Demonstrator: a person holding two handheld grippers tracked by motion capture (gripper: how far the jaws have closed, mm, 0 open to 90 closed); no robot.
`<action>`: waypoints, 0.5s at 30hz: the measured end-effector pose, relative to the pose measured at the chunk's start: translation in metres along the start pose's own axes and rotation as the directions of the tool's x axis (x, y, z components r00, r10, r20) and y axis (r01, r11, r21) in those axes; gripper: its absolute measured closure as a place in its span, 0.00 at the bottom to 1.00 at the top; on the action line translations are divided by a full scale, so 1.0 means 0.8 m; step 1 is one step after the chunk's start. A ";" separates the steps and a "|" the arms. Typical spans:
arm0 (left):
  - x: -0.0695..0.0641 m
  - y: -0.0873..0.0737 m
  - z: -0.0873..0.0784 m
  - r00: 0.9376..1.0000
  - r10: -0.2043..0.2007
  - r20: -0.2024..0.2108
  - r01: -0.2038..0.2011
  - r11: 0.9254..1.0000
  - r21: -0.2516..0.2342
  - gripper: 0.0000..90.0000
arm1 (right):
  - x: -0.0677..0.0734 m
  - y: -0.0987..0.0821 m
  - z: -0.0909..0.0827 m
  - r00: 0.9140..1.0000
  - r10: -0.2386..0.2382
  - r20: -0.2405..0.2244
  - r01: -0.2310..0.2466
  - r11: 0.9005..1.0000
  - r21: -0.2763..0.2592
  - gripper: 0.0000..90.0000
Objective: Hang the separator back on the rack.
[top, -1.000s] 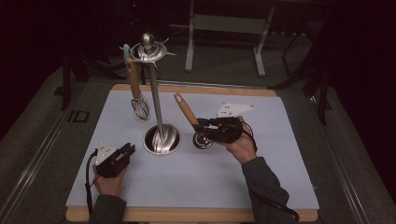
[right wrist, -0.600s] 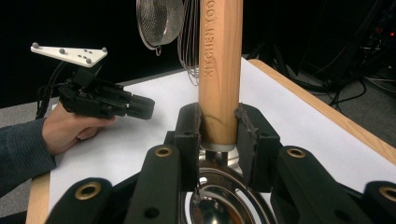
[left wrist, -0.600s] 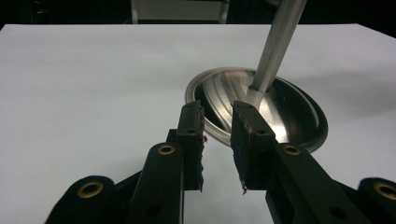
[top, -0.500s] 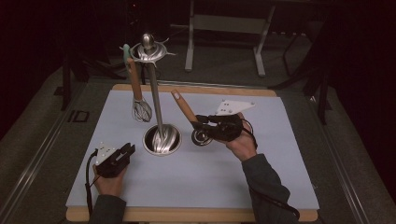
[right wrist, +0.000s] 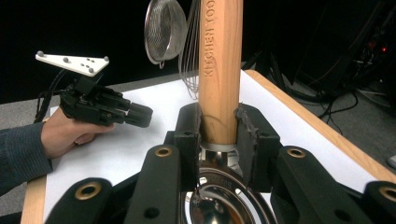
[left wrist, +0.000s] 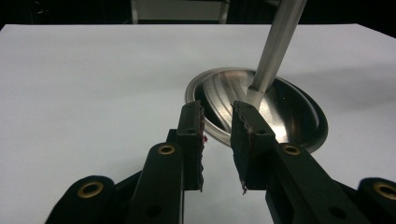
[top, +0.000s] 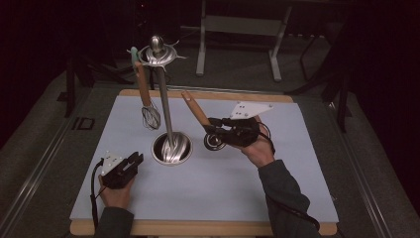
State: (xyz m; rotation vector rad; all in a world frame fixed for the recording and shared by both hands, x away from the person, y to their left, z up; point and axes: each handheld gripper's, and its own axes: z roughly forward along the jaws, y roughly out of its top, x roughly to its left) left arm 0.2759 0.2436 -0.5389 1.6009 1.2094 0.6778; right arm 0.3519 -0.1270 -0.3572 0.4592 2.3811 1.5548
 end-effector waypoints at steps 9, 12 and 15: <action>0.000 0.000 0.000 1.000 -0.001 0.000 0.001 1.000 0.000 0.82 | 0.002 0.013 -0.008 0.999 -0.032 0.000 0.032 0.999 -0.019 0.79; 0.000 0.000 0.000 1.000 0.000 0.000 0.000 1.000 0.000 0.82 | 0.002 0.018 -0.010 0.999 -0.039 0.004 0.039 0.999 -0.021 0.79; 0.000 0.000 0.000 1.000 0.000 0.001 0.000 1.000 0.001 0.82 | 0.003 0.023 -0.012 0.999 -0.044 0.006 0.044 0.999 -0.024 0.79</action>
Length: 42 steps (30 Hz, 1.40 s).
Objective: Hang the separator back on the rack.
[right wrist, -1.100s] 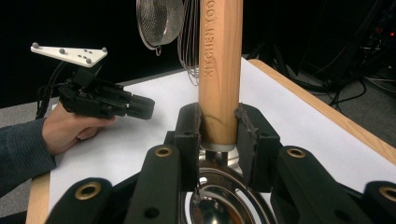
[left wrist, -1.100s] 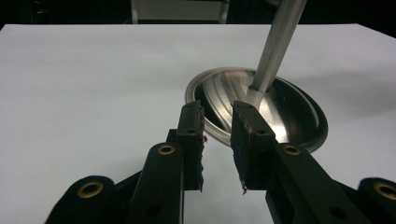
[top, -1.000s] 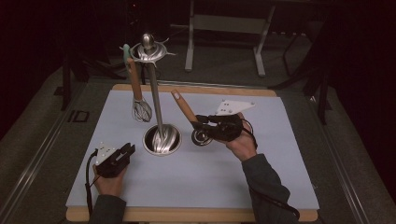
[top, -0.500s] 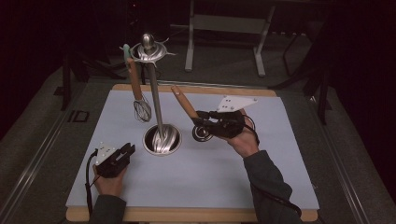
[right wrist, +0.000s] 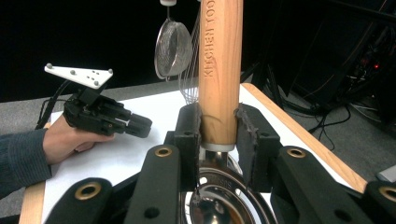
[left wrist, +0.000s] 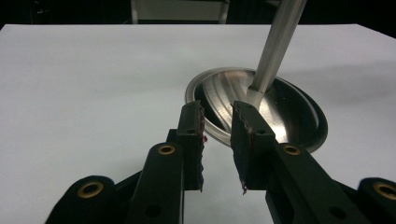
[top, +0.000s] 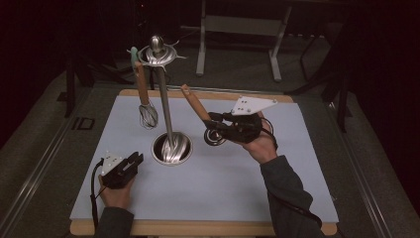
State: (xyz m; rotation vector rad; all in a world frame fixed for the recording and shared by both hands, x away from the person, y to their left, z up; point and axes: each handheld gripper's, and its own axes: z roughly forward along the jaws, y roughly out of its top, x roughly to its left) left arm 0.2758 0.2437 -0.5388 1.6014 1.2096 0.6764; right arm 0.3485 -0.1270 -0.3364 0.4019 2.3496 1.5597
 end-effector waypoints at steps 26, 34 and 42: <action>0.000 0.000 0.000 1.000 0.000 0.002 0.000 1.000 0.000 0.82 | 0.006 0.036 -0.010 0.999 -0.044 0.006 0.044 0.998 -0.033 0.79; 0.000 0.000 0.000 1.000 -0.002 0.002 0.002 1.000 -0.002 0.82 | 0.009 0.043 -0.010 0.998 -0.057 0.005 0.057 0.997 -0.043 0.79; 0.000 0.000 -0.001 1.000 -0.001 0.003 0.001 1.000 0.000 0.82 | 0.012 0.052 -0.008 0.998 -0.057 0.000 0.057 0.996 -0.067 0.79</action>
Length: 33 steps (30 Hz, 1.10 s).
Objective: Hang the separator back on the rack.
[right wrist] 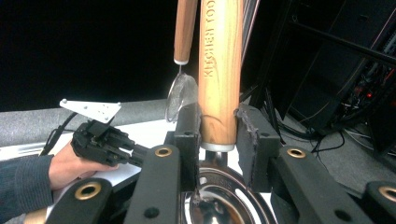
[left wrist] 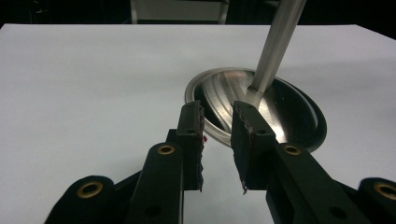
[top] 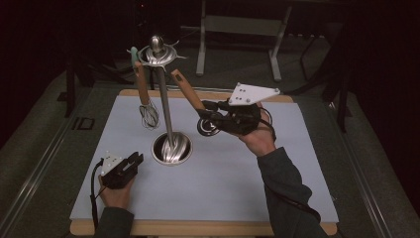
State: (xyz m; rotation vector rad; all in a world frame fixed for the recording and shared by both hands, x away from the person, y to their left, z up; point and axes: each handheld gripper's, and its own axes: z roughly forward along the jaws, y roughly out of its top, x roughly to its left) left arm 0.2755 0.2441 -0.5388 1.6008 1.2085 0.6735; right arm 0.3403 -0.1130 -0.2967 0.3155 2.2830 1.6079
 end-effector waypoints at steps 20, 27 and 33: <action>0.000 0.000 0.000 1.000 -0.006 -0.001 0.006 1.000 -0.004 0.82 | 0.006 0.021 0.013 1.000 -0.013 -0.011 0.013 1.000 -0.020 0.79; 0.000 0.000 0.000 1.000 -0.006 0.000 0.006 1.000 -0.005 0.82 | 0.006 0.023 0.019 1.000 -0.010 -0.013 0.009 1.000 -0.019 0.79; 0.000 0.000 0.000 1.000 -0.006 -0.001 0.006 1.000 -0.005 0.82 | 0.006 0.024 0.024 1.000 -0.010 -0.011 0.010 1.000 -0.011 0.79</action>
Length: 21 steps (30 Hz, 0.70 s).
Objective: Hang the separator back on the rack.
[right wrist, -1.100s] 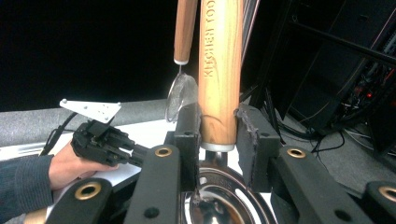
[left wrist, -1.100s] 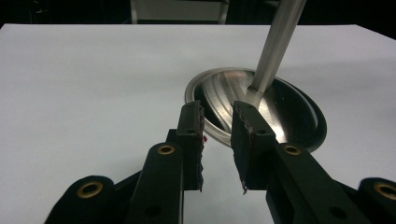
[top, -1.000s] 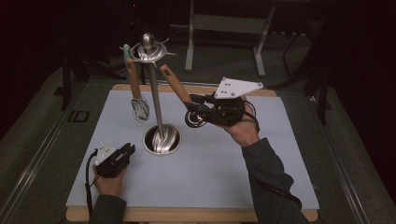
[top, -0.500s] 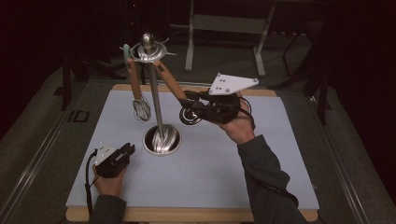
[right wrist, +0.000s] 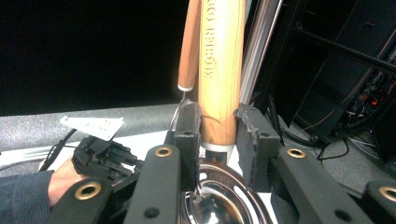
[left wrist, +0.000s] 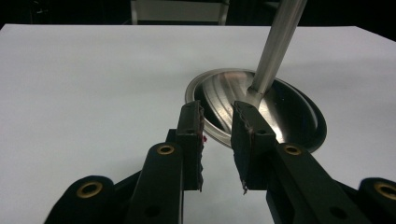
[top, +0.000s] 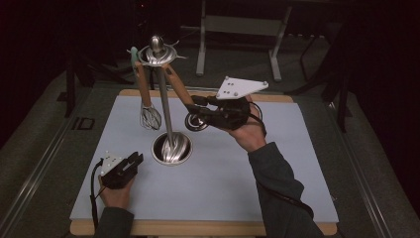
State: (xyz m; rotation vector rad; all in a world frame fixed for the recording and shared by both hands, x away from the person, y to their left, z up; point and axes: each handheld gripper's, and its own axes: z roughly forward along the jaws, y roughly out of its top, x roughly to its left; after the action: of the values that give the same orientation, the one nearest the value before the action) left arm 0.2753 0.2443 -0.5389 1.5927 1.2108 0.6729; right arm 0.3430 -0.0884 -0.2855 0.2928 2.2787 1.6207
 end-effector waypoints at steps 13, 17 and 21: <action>0.000 0.000 0.000 1.000 0.001 0.000 -0.001 1.000 -0.001 0.82 | -0.002 0.000 0.008 1.000 0.007 0.002 -0.007 1.000 0.009 0.79; 0.000 0.000 0.000 1.000 0.001 0.001 -0.001 1.000 -0.001 0.82 | 0.000 0.000 0.008 1.000 0.000 -0.001 0.000 1.000 0.010 0.79; 0.000 0.000 0.000 1.000 0.002 0.000 -0.002 1.000 0.000 0.82 | 0.000 0.001 0.010 1.000 0.000 -0.004 0.000 1.000 0.016 0.79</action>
State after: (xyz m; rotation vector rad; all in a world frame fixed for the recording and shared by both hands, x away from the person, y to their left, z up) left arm 0.2751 0.2444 -0.5388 1.5936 1.2091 0.6738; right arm 0.3463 -0.0813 -0.2869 0.2940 2.2959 1.6051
